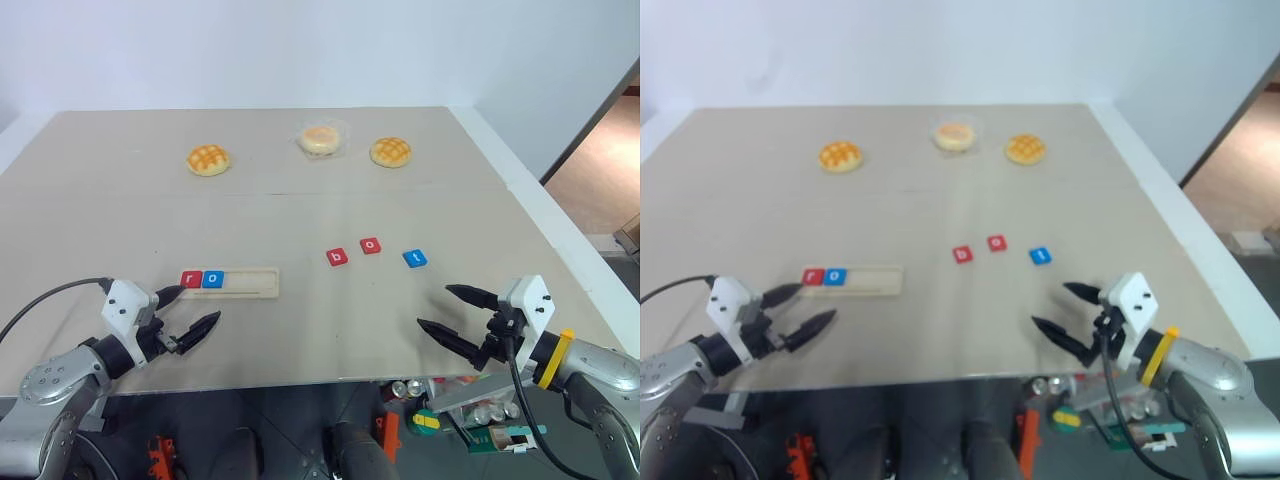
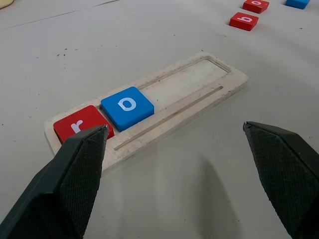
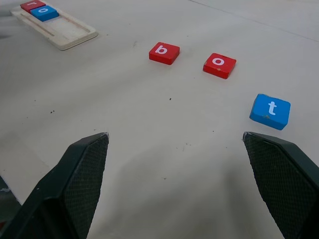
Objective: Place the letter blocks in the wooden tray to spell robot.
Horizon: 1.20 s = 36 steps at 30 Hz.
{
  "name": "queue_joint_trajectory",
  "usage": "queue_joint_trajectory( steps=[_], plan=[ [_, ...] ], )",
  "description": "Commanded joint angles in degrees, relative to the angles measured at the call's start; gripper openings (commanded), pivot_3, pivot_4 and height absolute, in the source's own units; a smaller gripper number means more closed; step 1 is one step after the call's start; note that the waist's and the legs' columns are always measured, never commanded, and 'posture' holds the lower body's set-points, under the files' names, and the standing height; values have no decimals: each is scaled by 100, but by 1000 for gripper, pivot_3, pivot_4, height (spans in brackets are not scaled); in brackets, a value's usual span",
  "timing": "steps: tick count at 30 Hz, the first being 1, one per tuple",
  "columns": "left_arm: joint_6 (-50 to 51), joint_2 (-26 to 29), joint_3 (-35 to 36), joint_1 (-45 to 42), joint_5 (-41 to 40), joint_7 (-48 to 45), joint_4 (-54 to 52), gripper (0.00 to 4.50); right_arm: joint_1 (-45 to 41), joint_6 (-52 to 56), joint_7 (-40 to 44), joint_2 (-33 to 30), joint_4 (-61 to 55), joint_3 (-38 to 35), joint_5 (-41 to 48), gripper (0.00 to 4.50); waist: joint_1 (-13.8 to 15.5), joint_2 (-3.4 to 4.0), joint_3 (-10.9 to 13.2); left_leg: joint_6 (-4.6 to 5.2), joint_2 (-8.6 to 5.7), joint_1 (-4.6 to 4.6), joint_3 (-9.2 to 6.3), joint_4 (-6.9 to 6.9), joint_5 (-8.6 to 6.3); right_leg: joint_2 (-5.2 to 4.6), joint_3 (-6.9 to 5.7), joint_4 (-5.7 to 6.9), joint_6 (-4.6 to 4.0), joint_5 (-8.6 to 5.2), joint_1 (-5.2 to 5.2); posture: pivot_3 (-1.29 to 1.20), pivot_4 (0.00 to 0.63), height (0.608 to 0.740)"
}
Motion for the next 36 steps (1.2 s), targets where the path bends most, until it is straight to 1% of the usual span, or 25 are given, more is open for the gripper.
queue_joint_trajectory(
  steps=[1,4,13,18,22,26,31,36],
  plan=[
    [-162,34,55,72,57,-84,-150,4500,-22,-85,-28,-53,-79,-110,-1,4472,0,0,0,0,0,0,0,0,0,0,0,0,0,0,0,0,150,739],
    [-170,3,28,219,-19,-204,-225,4500,-53,-67,-73,-34,-74,-60,-28,4472,-5,1,0,0,0,0,2,0,0,0,2,0,0,0,-1,0,150,739],
    [-61,17,67,308,-177,-358,-289,4500,-12,-146,8,-27,31,-63,-69,4472,-1,0,-1,1,-1,1,2,3,0,-1,3,0,0,0,2,0,150,739],
    [-173,193,-38,229,-64,-646,-284,4500,-163,-383,179,-39,162,20,-104,4472,-1,0,-1,1,0,1,0,3,0,1,0,1,0,0,2,0,150,739],
    [-216,431,-190,-50,-56,-1013,-230,4500,-730,-485,479,-100,362,309,-42,4472,-5,1,-1,1,-1,2,2,3,1,0,2,1,0,0,1,0,150,739],
    [-403,782,-510,-434,146,-1572,-1,4500,-1523,-546,864,-43,616,871,-45,4472,-10,1,-1,4,-1,8,1,5,3,2,2,3,-3,2,3,0,150,739],
    [-399,1007,-942,-1252,185,-2174,503,4500,-2421,-892,1587,107,1147,1655,-165,4472,-4,2,-1,5,-3,6,-1,4,3,4,0,8,-1,3,3,0,150,739],
    [-585,1072,-1400,-2114,409,-2767,1166,4500,-2880,-1066,2072,245,1478,2101,-184,4472,9,2,-1,7,-4,-2,-4,-1,0,5,-1,11,25,7,-2,0,150,739]
  ],
)
